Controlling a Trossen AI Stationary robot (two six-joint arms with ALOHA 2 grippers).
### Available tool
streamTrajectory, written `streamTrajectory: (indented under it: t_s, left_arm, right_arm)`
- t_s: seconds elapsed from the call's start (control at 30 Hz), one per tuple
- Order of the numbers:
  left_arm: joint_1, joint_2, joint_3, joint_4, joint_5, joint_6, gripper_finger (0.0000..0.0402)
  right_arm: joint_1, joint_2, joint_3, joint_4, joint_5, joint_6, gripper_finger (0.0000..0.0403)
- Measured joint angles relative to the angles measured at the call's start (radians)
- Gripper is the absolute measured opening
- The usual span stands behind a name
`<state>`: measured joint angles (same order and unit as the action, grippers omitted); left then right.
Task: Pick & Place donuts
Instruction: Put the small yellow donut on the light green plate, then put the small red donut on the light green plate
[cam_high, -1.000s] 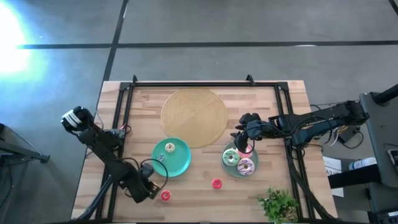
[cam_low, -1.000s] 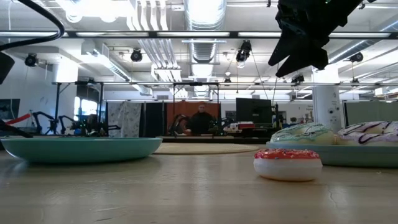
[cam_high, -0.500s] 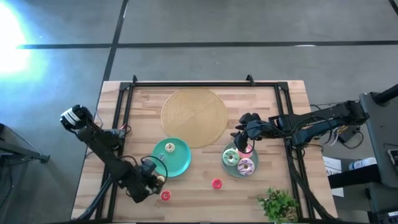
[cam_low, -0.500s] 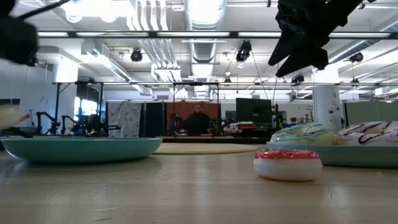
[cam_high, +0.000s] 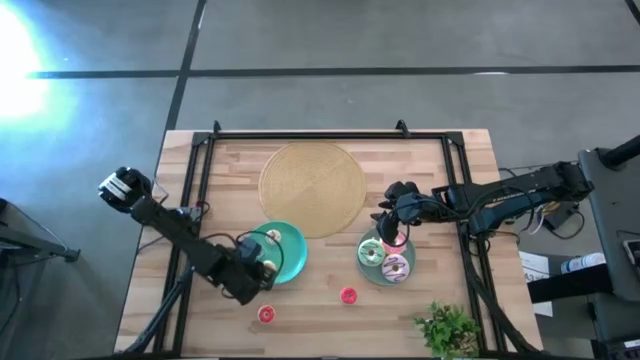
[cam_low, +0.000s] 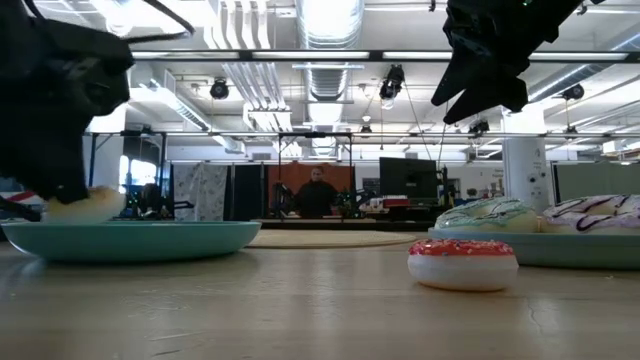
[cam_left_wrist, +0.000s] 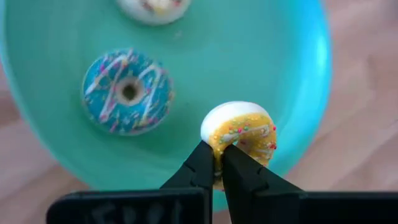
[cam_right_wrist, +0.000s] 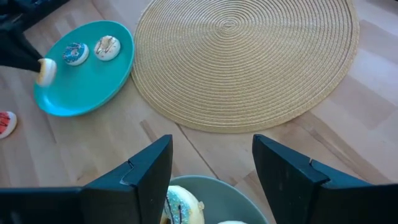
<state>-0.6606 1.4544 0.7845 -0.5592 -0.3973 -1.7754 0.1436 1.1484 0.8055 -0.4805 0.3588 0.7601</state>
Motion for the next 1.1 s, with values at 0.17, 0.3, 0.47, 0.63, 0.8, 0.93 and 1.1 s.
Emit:
streamTrajectory:
  t_s: [0.17, 0.3, 0.47, 0.63, 0.8, 0.93, 1.1]
  left_arm:
    - [0.016, 0.0, -0.002, -0.002, 0.16, 0.06, 0.001]
    - [0.017, 0.0, -0.002, -0.002, 0.149, 0.036, 0.0045]
    - [0.018, 0.0, 0.009, -0.003, 0.146, 0.022, 0.0087]
    - [0.017, 0.0, 0.036, -0.004, 0.172, 0.069, 0.0098]
    - [0.011, -0.001, 0.082, 0.0, 0.162, 0.127, 0.0098]
    - [-0.022, 0.001, 0.135, 0.063, 0.177, 0.21, 0.0098]
    - [-0.085, 0.035, 0.161, 0.112, 0.188, 0.194, 0.0098]
  right_arm:
    - [0.0, 0.0, 0.0, 0.0, 0.0, 0.003, 0.0215]
    - [0.0, 0.0, 0.0, 0.0, 0.0, 0.0, 0.0215]
    - [0.0, 0.0, -0.002, -0.001, 0.0, 0.0, 0.0215]
    - [0.0, 0.0, -0.002, -0.001, 0.0, 0.0, 0.0215]
    - [0.0, 0.0, -0.002, 0.0, -0.036, 0.0, 0.0215]
    - [0.001, 0.0, -0.002, 0.0, -0.05, 0.0, 0.0215]
    - [0.016, 0.0, -0.002, 0.0, -0.057, -0.004, 0.0215]
